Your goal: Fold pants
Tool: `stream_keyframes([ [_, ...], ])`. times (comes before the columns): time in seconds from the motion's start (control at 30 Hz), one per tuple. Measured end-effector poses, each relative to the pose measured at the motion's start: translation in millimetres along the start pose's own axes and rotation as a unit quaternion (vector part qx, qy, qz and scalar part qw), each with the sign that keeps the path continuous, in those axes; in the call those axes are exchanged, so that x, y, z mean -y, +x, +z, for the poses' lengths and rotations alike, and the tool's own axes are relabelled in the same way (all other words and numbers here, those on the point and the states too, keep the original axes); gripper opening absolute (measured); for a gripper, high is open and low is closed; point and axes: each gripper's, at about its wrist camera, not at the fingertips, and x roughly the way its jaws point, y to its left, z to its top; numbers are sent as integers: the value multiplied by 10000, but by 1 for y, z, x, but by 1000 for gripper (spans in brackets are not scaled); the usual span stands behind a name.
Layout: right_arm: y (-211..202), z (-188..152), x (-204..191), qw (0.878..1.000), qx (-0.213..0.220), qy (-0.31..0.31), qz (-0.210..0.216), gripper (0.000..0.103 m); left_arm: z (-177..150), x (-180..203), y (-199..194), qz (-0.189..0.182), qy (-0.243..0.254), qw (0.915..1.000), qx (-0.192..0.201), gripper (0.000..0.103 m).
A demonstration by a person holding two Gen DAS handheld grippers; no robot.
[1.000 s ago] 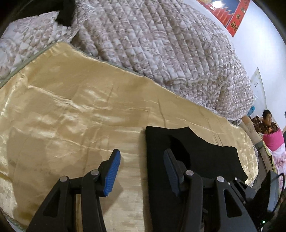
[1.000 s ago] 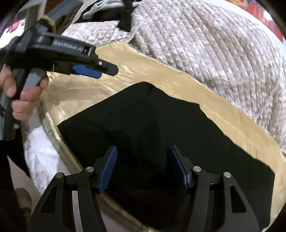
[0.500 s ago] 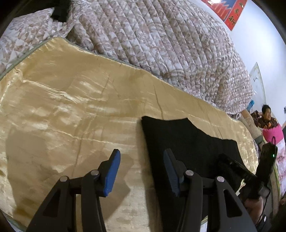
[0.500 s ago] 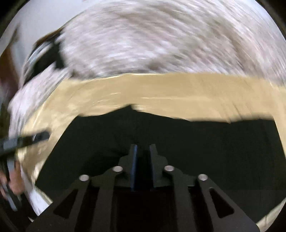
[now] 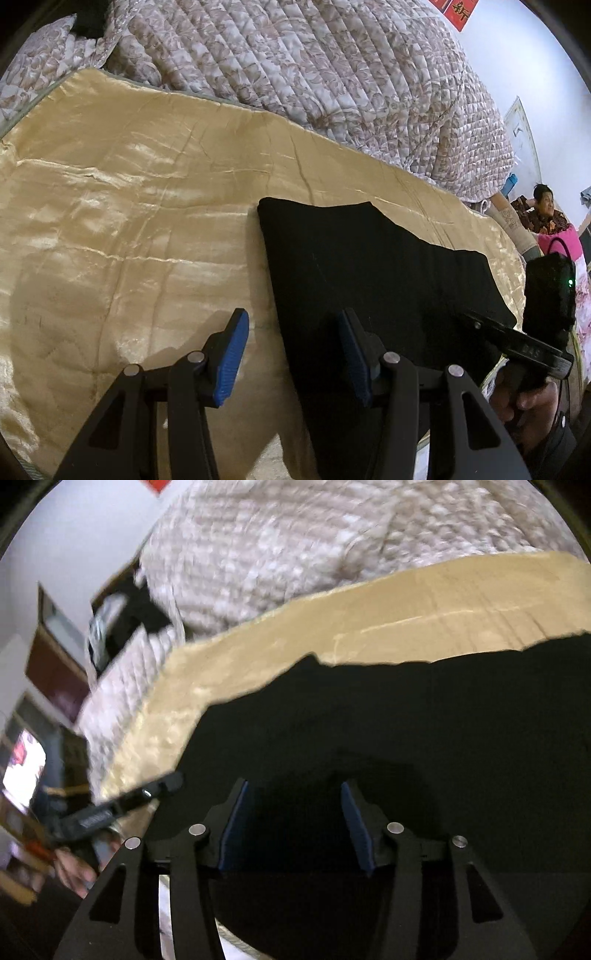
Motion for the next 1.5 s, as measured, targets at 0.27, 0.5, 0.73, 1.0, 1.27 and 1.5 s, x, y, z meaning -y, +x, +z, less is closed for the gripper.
stream_keyframes([
  [0.27,12,7,1,9978,-220,391,494,41,0,-1,0,10,-12,10000,5,54],
  [0.5,3,5,10,9961,-48,690,550,2,1,-2,-1,-9,-2,10000,17,54],
  [0.73,-14,-16,32,9931,153,1126,277,2,4,3,-8,-189,66,9997,135,54],
  [1.0,-52,-6,33,9913,782,937,-486,8,-3,37,-10,-742,568,9955,163,54],
  [1.27,-29,-34,5,9992,128,44,-385,8,-28,57,1,-489,1242,9910,29,52],
  [1.5,-48,-32,1,9965,518,-98,-654,8,-20,59,-10,-360,1166,9922,267,52],
])
